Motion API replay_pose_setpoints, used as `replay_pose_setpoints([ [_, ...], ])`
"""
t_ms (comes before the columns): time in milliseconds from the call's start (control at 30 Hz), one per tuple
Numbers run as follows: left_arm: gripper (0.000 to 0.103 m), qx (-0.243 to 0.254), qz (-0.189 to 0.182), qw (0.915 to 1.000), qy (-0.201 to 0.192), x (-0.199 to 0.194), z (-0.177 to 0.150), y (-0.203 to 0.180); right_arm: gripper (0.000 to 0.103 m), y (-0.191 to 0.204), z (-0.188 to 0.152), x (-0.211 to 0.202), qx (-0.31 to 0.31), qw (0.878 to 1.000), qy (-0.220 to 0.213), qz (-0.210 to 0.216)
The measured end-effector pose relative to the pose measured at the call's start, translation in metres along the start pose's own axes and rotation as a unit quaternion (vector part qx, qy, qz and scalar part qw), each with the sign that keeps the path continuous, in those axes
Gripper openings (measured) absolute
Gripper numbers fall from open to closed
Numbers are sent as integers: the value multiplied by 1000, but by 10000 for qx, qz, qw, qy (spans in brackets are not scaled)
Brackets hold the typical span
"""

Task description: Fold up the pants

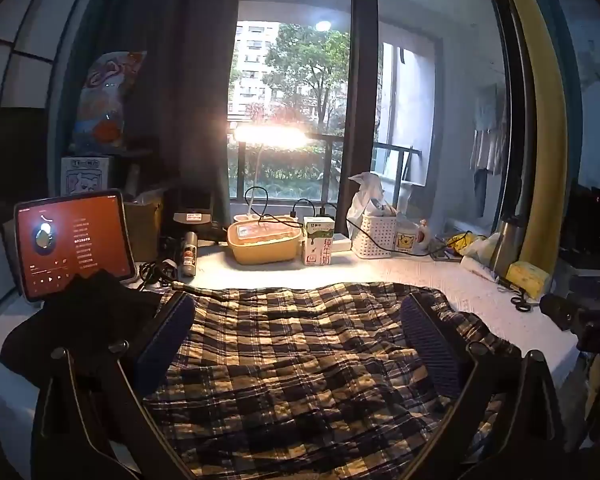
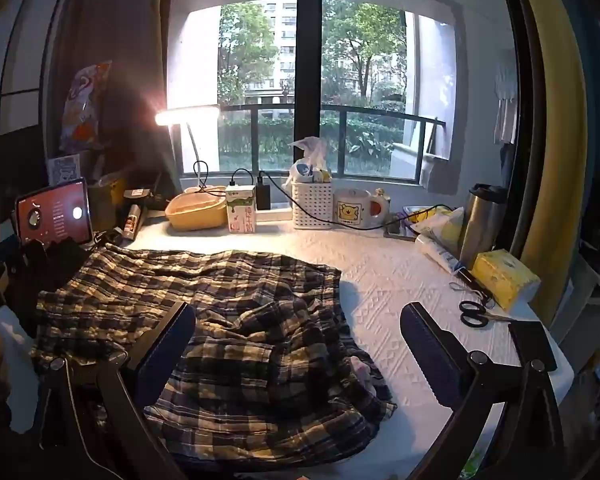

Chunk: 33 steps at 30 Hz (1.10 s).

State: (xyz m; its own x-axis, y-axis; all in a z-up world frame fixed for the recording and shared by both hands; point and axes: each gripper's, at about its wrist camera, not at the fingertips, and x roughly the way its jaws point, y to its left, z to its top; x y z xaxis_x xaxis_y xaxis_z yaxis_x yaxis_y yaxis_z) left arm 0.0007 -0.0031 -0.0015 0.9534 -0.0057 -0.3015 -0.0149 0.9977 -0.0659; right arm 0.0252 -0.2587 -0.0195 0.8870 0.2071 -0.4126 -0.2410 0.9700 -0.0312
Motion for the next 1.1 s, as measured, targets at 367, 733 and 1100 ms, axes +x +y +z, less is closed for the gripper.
replay_pose_setpoints([
  [367,102,-134,-11,9999,-31,-6,4,9,103,1,3,-1,-3,10000,17,26],
  [733,102,-56,20,10000,-42,-7,5,7,103,-2,3,-5,28,10000,-54,-19],
  [1100,102,-42,31,10000,-61,-9,5,7,103,-3,3,-5,30,10000,-57,-21],
])
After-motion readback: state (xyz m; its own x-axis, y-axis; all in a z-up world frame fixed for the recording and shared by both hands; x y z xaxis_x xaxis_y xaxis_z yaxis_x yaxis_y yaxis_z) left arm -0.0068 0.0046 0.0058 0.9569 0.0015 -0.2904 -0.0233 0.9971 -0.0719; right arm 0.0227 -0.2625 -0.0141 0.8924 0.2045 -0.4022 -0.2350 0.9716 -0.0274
